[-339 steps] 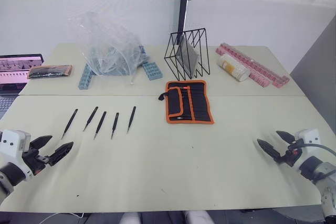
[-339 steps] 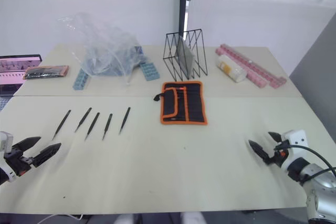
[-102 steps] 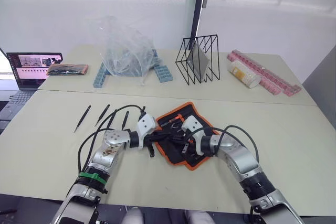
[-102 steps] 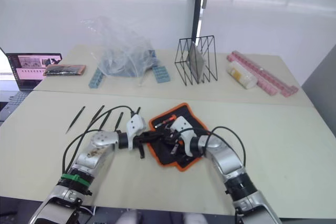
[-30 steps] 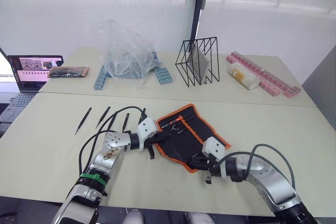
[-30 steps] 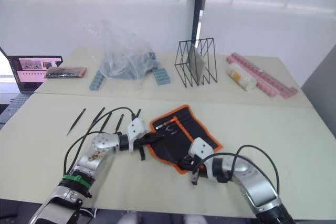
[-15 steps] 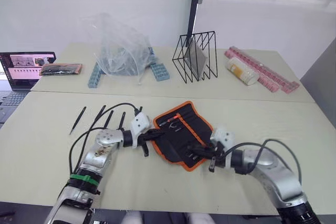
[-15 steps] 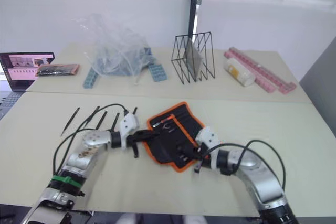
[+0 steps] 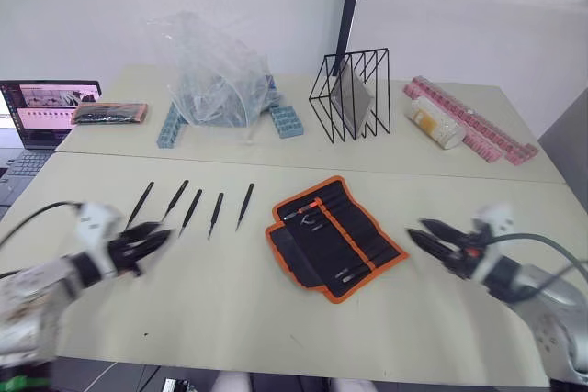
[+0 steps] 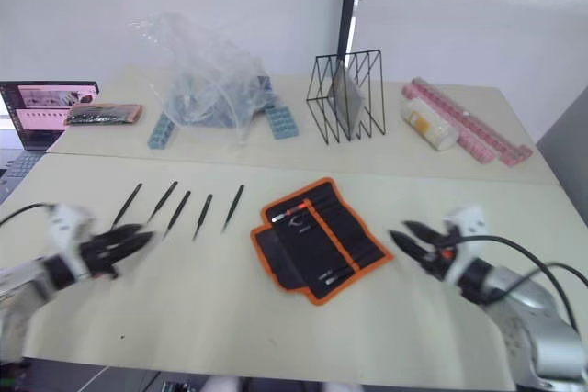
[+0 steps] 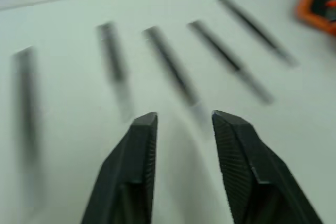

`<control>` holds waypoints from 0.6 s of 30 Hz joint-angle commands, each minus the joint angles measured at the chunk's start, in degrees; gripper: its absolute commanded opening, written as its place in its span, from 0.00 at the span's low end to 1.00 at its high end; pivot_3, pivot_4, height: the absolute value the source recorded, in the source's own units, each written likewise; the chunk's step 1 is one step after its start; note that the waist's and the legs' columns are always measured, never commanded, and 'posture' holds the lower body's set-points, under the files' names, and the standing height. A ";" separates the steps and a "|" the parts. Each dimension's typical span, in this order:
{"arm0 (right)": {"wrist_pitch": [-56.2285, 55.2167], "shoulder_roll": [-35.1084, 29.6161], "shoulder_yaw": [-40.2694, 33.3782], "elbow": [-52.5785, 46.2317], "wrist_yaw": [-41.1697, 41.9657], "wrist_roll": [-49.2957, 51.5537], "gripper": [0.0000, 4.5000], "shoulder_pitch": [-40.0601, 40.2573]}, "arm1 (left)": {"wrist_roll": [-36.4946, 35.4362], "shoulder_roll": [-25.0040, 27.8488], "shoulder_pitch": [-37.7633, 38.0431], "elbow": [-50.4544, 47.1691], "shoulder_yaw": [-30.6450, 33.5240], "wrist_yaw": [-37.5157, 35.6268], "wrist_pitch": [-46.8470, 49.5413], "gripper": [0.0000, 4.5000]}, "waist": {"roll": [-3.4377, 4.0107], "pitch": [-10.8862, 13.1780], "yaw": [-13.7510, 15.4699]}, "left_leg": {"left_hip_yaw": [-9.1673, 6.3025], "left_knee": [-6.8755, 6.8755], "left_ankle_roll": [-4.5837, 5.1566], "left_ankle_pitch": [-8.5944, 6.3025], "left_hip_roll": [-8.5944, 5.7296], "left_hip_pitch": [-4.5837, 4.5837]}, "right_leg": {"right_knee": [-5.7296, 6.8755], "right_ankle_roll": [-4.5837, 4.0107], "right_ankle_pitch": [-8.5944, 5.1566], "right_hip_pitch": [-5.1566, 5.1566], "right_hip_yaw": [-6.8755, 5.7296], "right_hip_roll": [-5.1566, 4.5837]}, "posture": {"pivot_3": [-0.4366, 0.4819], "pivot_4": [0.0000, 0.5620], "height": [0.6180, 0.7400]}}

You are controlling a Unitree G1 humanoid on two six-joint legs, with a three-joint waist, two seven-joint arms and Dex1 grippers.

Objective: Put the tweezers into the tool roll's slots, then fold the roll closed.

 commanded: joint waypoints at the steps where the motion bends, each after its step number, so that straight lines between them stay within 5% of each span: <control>1: -6.55 -0.15 -4.65 3.15 1.34 -0.26 0.79 1.56 | 0.53 1.27 4.50 1.87 6.13 -0.18 -4.18 0.70 | 0.06 0.05 -0.12 | 0.01 0.01 -0.02 0.01 0.00 0.03 | 0.00 0.09 -0.08 0.01 0.00 0.00 | 0.48 0.27 0.84; 4: -11.94 -0.07 -9.38 10.24 0.53 -1.51 1.00 4.00 | 0.35 1.47 10.54 4.79 12.11 -0.48 -6.52 0.93 | 0.05 0.06 -0.36 | 0.04 0.02 -0.07 0.04 0.01 0.14 | 0.03 0.08 -0.06 0.06 0.00 0.00 | 0.48 0.27 0.84; 5: -13.72 -0.06 -10.92 12.48 0.42 -1.73 1.00 5.00 | 0.14 1.28 12.36 5.64 13.79 -0.57 -7.13 0.99 | 0.04 0.06 -0.41 | 0.04 0.02 -0.07 0.04 0.01 0.14 | 0.04 0.08 -0.06 0.06 0.00 0.00 | 0.48 0.27 0.84; 18: -18.65 1.90 -10.64 18.25 -0.67 -1.39 1.00 5.91 | -0.25 -3.68 17.42 3.87 15.56 1.83 -10.34 0.99 | 0.06 0.05 -0.72 | 0.14 0.00 -0.08 0.04 0.02 0.37 | 0.12 0.00 -0.04 0.13 0.04 -0.02 | 0.48 0.27 0.84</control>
